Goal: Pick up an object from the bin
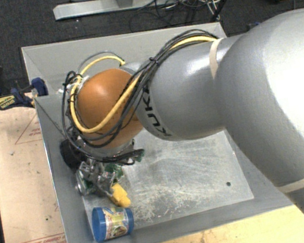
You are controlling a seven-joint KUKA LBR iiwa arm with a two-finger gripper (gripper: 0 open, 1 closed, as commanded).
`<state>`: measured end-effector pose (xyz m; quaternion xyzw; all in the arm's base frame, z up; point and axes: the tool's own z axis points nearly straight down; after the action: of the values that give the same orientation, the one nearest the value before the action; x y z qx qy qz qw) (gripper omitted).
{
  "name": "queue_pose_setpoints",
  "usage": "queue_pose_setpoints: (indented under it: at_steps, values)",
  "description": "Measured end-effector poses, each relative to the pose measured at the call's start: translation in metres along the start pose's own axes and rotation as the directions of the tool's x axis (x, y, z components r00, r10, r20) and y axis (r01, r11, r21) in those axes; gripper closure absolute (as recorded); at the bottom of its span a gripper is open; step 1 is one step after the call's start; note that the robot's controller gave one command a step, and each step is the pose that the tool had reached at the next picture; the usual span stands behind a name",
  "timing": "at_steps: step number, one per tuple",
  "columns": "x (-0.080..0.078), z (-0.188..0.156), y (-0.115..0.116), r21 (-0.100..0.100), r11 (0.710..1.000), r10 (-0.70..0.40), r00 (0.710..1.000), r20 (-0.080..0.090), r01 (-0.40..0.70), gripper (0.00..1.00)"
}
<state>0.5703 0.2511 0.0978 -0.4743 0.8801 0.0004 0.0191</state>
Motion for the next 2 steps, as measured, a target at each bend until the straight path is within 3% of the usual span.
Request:
queue_pose_setpoints:
  at_steps: [2]
  values:
    - [0.0002,0.0002,0.0,0.0,1.0,0.0,1.0,0.0,0.0,1.0]
